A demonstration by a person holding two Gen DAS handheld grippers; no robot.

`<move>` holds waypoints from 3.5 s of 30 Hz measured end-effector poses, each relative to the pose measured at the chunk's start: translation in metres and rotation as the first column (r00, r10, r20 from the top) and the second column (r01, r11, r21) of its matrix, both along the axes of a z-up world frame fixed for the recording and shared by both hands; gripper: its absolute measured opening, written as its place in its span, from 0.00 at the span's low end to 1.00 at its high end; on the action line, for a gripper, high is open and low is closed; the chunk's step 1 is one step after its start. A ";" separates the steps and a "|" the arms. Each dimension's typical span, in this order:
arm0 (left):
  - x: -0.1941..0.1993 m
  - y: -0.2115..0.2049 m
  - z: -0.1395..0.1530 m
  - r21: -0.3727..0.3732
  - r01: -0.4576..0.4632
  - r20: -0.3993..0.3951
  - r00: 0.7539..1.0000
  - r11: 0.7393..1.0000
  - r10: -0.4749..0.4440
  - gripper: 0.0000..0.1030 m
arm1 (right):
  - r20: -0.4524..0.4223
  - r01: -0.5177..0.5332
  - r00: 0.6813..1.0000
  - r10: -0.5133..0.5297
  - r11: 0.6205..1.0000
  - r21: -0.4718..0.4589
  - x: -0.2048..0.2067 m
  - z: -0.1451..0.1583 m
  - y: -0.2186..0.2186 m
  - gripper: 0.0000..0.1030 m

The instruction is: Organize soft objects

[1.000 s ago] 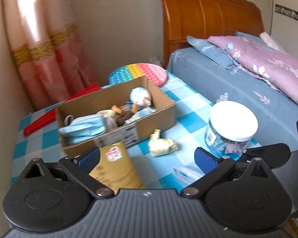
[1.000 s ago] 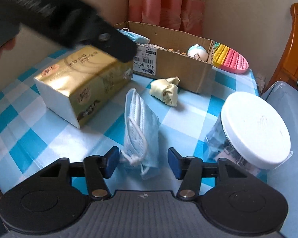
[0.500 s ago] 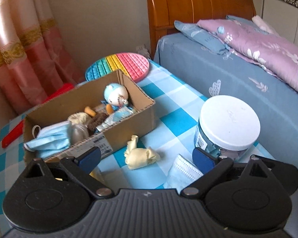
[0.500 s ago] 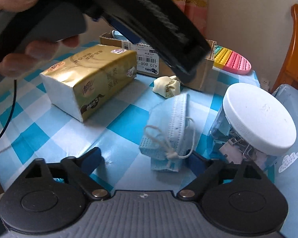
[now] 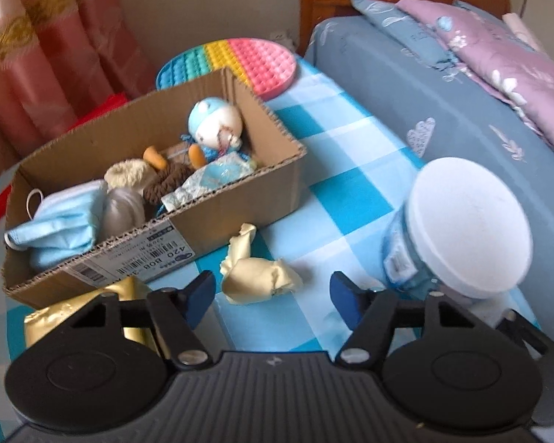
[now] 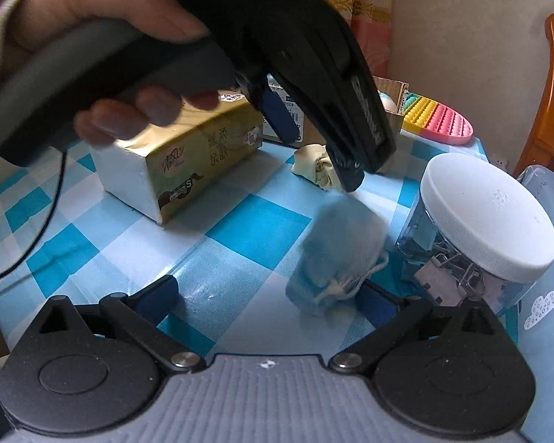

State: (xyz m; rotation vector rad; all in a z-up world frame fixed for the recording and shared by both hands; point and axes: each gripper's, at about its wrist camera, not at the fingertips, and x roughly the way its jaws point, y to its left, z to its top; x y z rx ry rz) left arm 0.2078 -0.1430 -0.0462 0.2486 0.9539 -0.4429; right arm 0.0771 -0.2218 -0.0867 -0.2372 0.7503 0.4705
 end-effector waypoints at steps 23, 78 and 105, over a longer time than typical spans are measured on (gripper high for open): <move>0.016 -0.008 -0.021 0.044 -0.044 -0.004 0.999 0.998 0.044 0.36 | 0.013 -0.004 1.000 0.004 1.000 0.005 -0.002 0.000 -0.002 1.00; -0.038 0.064 0.043 -0.105 0.029 0.124 0.992 0.994 -0.016 0.34 | 0.055 0.135 0.991 -0.126 0.964 -0.229 0.050 0.013 0.054 0.34; -0.065 0.106 0.066 -0.136 -0.072 0.174 0.980 0.988 0.095 0.34 | 0.195 0.078 0.980 -0.045 0.983 -0.168 0.071 0.099 0.043 0.28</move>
